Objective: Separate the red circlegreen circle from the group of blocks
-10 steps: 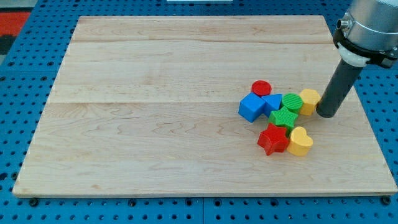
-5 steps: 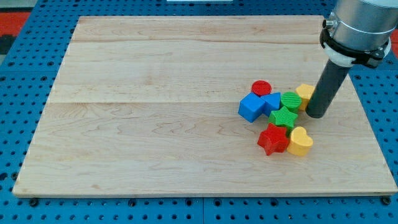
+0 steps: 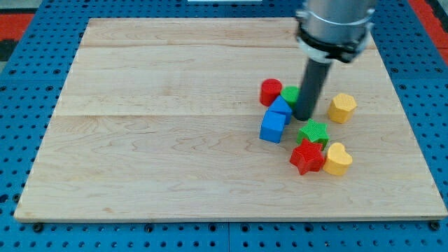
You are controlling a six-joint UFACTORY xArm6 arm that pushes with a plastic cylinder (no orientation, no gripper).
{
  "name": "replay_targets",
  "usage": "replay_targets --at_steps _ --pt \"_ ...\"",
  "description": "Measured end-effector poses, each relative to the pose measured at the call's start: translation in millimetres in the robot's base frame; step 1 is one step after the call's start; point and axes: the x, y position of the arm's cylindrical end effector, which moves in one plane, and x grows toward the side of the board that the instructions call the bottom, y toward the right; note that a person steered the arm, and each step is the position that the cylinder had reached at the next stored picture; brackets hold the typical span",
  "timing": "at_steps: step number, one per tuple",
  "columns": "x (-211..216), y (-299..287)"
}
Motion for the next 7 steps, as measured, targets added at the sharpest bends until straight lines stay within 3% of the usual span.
replay_targets --at_steps 1,2,4,5,7 --pt "-27.4 -67.0" --pt "-24.7 -81.3" --pt "-0.2 -12.2" --pt "-22.1 29.8" --pt "-86.8 -66.7"
